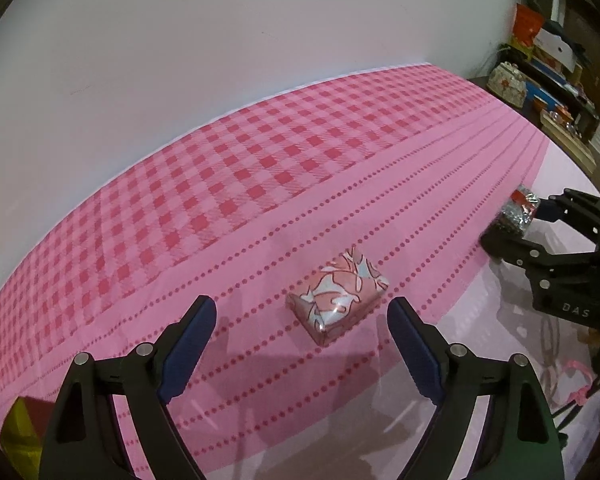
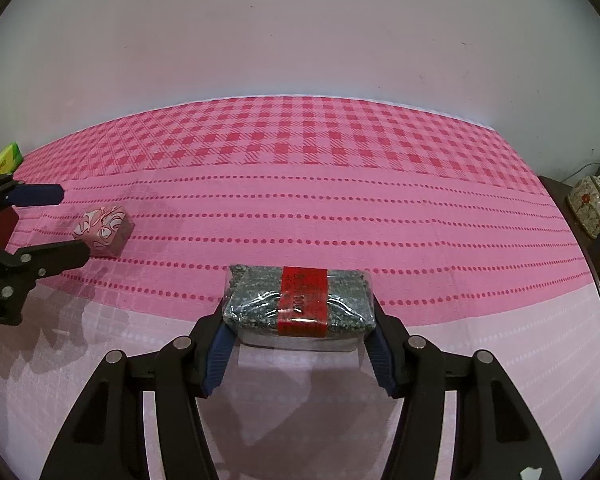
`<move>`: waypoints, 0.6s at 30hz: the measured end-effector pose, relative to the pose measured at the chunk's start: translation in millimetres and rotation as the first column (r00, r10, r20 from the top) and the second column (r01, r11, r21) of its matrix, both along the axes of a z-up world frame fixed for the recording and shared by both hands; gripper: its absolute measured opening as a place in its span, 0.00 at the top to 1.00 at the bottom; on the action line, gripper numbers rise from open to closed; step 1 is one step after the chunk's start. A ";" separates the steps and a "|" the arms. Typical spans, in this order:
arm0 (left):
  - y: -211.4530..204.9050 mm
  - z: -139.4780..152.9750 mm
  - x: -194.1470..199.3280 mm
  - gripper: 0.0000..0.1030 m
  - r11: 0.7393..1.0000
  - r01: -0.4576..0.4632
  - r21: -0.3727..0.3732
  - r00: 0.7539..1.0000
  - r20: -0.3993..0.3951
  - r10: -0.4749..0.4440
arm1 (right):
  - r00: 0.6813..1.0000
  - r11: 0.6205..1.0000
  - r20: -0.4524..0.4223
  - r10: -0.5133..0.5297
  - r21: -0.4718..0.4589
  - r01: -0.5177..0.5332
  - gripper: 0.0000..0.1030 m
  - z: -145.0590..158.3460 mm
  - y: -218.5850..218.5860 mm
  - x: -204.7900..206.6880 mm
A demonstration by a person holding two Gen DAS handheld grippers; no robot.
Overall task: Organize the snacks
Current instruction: 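Close the left tool on the pink cube while the right tool holds the sesame block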
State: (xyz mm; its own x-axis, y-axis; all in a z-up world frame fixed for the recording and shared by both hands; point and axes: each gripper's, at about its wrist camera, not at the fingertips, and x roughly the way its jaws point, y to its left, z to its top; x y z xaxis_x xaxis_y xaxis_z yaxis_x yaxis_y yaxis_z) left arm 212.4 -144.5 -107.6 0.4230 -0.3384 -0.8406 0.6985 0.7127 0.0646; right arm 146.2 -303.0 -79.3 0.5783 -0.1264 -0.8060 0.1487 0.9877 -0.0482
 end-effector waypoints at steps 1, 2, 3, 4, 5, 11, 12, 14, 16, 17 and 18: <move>-1.3 -1.2 1.5 0.18 1.000 0.007 0.000 1.000 -0.004 -0.007 | 1.000 1.000 0.000 -0.001 0.000 0.001 0.47 0.0 -0.3 0.1; -2.5 -2.4 3.1 0.18 1.000 0.011 0.004 1.000 -0.007 -0.011 | 1.000 1.000 0.000 -0.001 0.000 0.001 0.47 0.0 -0.4 0.5; -3.6 -3.7 4.4 0.18 1.000 0.015 0.009 1.000 -0.011 -0.015 | 1.000 1.000 0.000 -0.001 0.000 0.001 0.47 0.0 -0.2 0.1; -4.3 -4.8 5.6 0.18 1.000 0.016 0.011 1.000 -0.012 -0.016 | 1.000 1.000 0.000 0.000 0.000 0.000 0.47 0.0 -0.4 0.6; -4.6 -6.1 6.5 0.18 1.000 0.019 0.011 1.000 -0.015 -0.018 | 1.000 1.000 0.000 0.000 0.000 0.000 0.47 -0.1 -0.3 0.5; -10.1 -11.6 9.3 0.19 1.000 0.025 0.019 0.999 -0.026 -0.024 | 1.000 1.000 0.000 0.000 0.000 0.000 0.47 -0.3 -0.5 0.1; -11.6 -12.4 9.2 0.19 0.999 0.028 0.024 0.999 -0.024 -0.027 | 1.000 1.000 0.000 0.000 0.001 0.000 0.47 -0.3 -0.4 0.4; -13.3 -13.7 8.6 0.22 0.999 0.033 0.029 0.999 -0.018 -0.032 | 1.000 1.000 -0.001 0.000 0.001 0.000 0.47 -0.3 -0.2 0.6; -15.1 -13.1 9.6 0.30 0.999 0.036 0.022 0.999 -0.020 -0.035 | 1.000 1.000 -0.001 0.000 0.001 0.000 0.47 -0.3 -0.4 0.2; -15.3 -12.8 10.2 0.37 0.999 0.034 0.018 0.999 -0.022 -0.034 | 1.000 1.000 -0.001 0.000 0.001 0.000 0.47 -0.3 -0.1 0.7; -16.3 -12.5 11.2 0.39 0.999 0.031 0.014 0.999 -0.027 -0.030 | 1.000 1.000 -0.001 0.000 0.001 0.000 0.47 -0.3 -0.2 0.6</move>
State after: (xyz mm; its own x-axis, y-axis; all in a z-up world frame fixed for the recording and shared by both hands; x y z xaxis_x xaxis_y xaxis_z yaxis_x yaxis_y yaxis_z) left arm 223.6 -160.8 -120.0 0.3899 -0.3384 -0.8564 0.7216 0.6900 0.0558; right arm 146.8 -303.2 -79.5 0.5778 -0.1255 -0.8064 0.1485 0.9878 -0.0473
